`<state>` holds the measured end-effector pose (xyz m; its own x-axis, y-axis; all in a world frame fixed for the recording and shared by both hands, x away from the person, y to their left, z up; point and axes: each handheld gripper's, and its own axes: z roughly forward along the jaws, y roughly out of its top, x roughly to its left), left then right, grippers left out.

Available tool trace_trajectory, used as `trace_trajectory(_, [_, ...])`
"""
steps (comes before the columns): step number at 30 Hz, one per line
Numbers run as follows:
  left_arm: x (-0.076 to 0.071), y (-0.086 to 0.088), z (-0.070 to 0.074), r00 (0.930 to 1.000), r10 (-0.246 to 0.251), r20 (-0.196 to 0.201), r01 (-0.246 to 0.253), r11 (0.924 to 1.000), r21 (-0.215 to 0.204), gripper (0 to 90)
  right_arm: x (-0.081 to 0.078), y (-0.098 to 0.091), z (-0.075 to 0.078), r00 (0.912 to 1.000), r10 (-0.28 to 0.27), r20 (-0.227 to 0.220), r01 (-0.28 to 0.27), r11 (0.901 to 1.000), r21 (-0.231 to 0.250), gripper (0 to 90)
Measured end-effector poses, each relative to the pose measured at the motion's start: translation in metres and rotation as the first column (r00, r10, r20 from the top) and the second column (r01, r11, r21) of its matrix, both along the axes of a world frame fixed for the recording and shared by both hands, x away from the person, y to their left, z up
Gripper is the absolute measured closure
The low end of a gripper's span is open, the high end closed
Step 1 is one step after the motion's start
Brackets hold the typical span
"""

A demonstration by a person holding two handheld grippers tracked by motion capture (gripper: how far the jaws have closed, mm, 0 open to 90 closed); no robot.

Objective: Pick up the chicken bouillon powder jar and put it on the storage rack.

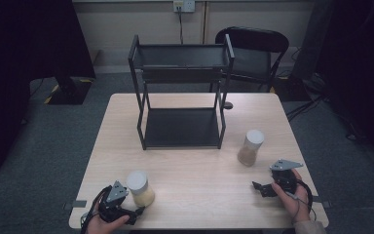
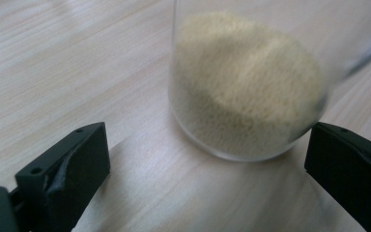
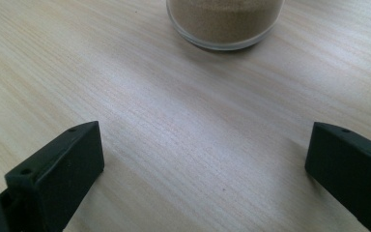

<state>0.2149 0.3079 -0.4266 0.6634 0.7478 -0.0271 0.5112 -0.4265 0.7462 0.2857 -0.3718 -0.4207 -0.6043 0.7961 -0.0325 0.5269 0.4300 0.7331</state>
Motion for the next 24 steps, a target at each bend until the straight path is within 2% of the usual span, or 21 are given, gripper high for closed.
trace_trajectory(3, [0.001,0.000,0.001,0.9999,0.007,-0.014,-0.008,0.9996,-0.029,1.7,0.000,0.000,0.000,1.0000,0.000,0.000,0.000,1.0000,0.000,0.0])
trace_trajectory(10, [-0.001,0.002,0.005,0.9998,0.013,-0.018,-0.015,0.9981,-0.060,2.4,0.000,0.000,0.000,1.0000,0.000,0.000,0.000,1.0000,0.000,0.0])
trace_trajectory(16, [-0.001,0.005,0.010,0.9996,0.023,-0.014,-0.024,0.9950,-0.097,2.8,0.000,0.000,0.000,1.0000,0.000,0.000,0.000,1.0000,0.000,0.0])
trace_trajectory(19, [0.000,0.004,0.015,0.9997,0.022,-0.010,-0.023,0.9951,-0.096,2.8,0.000,0.000,0.000,1.0000,0.000,0.000,0.000,1.0000,0.000,0.0])
trace_trajectory(24, [0.001,0.004,0.020,0.9995,0.031,0.002,-0.031,0.9924,-0.119,2.8,0.000,0.000,0.000,1.0000,0.000,0.000,0.000,1.0000,0.000,0.0])
